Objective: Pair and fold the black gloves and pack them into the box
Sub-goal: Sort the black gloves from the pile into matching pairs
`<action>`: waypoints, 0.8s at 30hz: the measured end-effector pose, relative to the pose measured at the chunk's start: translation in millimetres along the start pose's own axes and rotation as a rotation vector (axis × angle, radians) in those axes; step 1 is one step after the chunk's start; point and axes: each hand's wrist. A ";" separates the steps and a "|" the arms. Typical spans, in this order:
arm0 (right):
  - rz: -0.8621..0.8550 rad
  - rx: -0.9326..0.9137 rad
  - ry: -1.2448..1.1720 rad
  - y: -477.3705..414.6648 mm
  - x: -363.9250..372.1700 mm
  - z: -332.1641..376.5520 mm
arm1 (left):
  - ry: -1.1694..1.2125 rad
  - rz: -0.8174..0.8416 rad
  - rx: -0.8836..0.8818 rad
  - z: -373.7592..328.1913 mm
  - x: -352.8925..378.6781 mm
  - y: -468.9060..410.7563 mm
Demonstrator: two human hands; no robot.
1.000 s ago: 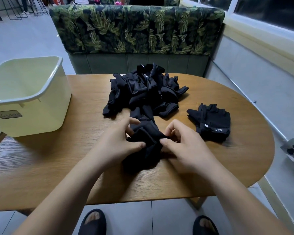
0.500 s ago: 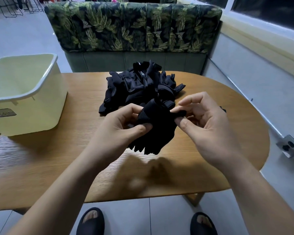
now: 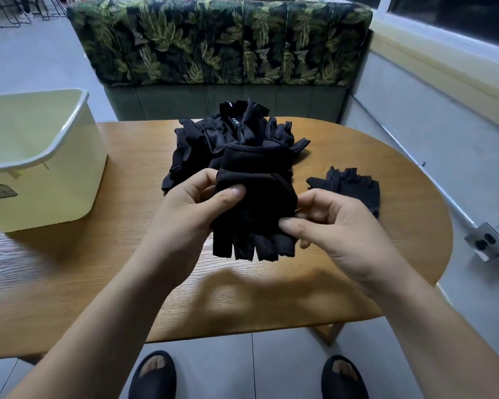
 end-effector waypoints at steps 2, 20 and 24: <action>-0.018 -0.030 -0.001 -2.1 -6.3 -0.8 | -0.019 -0.006 0.003 0.4 -1.8 -0.8; -0.125 0.124 0.171 -11.1 -33.0 -14.3 | -0.580 0.214 -0.270 11.7 10.5 12.2; -0.204 0.103 0.169 -12.5 -26.5 -17.7 | -0.689 0.157 -0.311 18.8 11.7 14.0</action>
Point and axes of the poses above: each hand's wrist, its own y-axis away from the middle knuckle, its own x-axis out of the palm, z = x × y, and after that the axes turned 2 degrees about y, right-handed
